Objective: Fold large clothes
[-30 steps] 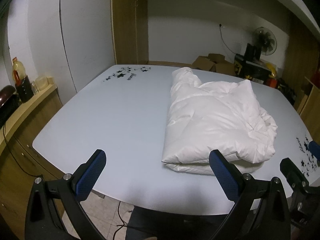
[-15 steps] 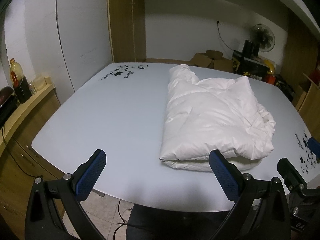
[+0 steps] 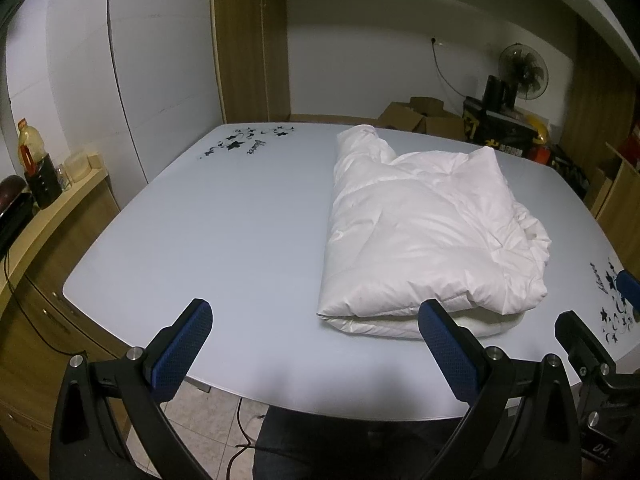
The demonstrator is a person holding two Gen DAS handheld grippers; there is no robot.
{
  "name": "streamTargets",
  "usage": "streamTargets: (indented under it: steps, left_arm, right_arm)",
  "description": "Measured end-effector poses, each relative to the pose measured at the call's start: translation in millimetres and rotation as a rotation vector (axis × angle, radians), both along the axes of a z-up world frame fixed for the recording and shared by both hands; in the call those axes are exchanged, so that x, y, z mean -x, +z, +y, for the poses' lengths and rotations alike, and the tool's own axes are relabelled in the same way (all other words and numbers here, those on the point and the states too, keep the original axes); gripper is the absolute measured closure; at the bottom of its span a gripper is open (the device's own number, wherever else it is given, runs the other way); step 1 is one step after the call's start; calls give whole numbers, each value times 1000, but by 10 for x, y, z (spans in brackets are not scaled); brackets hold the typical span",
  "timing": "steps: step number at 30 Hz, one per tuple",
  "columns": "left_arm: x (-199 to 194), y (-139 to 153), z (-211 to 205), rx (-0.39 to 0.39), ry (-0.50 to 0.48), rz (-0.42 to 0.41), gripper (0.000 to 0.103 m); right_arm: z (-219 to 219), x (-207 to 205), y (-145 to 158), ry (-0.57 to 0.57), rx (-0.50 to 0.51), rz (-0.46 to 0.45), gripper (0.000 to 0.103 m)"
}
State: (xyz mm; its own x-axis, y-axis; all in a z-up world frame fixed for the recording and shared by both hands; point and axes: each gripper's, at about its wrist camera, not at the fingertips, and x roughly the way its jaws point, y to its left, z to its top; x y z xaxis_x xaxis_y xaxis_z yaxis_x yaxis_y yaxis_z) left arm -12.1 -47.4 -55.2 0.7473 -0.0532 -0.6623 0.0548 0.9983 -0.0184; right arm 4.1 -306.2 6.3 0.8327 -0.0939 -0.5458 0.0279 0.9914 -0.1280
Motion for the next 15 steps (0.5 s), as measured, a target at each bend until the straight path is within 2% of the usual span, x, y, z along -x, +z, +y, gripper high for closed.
streamTargets:
  steps: [15]
  left_arm:
    - [-67, -54, 15, 23, -15, 29, 0]
  right_arm:
    - [11, 3, -7, 0, 4, 1, 0]
